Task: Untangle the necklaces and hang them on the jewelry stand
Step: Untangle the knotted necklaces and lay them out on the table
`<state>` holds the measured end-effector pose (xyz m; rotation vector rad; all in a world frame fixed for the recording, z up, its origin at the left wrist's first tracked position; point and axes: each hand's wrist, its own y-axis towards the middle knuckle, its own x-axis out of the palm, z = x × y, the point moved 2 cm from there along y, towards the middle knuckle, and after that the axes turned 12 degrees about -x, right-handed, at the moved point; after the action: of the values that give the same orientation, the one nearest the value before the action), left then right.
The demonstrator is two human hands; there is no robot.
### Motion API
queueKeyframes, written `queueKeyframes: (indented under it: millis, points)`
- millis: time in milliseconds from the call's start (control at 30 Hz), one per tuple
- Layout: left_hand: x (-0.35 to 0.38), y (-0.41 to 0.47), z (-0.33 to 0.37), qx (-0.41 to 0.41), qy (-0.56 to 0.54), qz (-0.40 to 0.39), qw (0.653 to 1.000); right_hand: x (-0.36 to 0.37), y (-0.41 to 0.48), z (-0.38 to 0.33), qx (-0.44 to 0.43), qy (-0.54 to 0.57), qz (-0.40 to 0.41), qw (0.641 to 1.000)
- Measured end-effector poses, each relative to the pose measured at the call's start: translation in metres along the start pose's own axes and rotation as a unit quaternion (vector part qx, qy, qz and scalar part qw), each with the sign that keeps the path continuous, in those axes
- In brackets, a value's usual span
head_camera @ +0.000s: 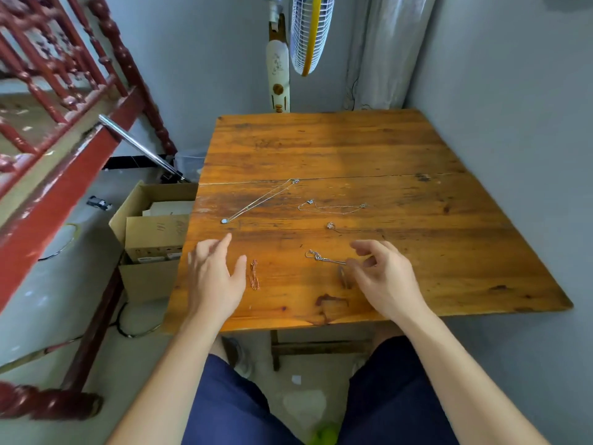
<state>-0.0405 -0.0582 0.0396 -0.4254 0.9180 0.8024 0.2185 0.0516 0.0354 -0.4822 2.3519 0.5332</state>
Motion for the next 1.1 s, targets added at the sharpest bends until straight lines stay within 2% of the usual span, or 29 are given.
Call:
queueKeyframes:
  millis: [100, 167, 267, 367, 500, 667, 800, 967, 1100]
  points:
    - [-0.008, -0.006, -0.027, -0.028, 0.045, 0.025, 0.998, 0.037, 0.006, -0.029, -0.046, 0.023, -0.043, 0.998]
    - [-0.008, -0.009, -0.038, -0.058, 0.050, 0.021, 0.997, 0.063, 0.008, -0.046, -0.081, 0.023, -0.072, 0.994]
    - [-0.005, -0.011, -0.046, -0.059, 0.042, 0.043, 0.996, 0.097, 0.013, -0.065, -0.123, 0.022, -0.092, 0.988]
    - [-0.005, -0.008, -0.048, -0.066, 0.007, 0.057, 0.996, 0.119, 0.018, -0.074, -0.166, -0.040, -0.090, 0.981]
    - [-0.007, -0.005, -0.049, -0.079, -0.062, 0.032, 0.994, 0.126, 0.021, -0.071, -0.200, -0.107, -0.094, 0.969]
    - [-0.023, -0.009, -0.044, -0.058, -0.167, 0.023, 0.984, 0.123, 0.028, -0.075, -0.152, -0.064, -0.100, 0.981]
    - [-0.039, -0.007, -0.033, -0.009, -0.178, 0.022, 0.984, 0.128, 0.031, -0.080, -0.154, -0.035, -0.096, 0.983]
    - [-0.058, -0.006, -0.019, 0.030, -0.180, -0.016, 0.983, 0.135, 0.035, -0.093, -0.128, 0.163, -0.199, 0.958]
    - [-0.067, -0.006, -0.005, 0.052, -0.184, -0.014, 0.981, 0.136, 0.038, -0.095, -0.143, 0.176, -0.232, 0.946]
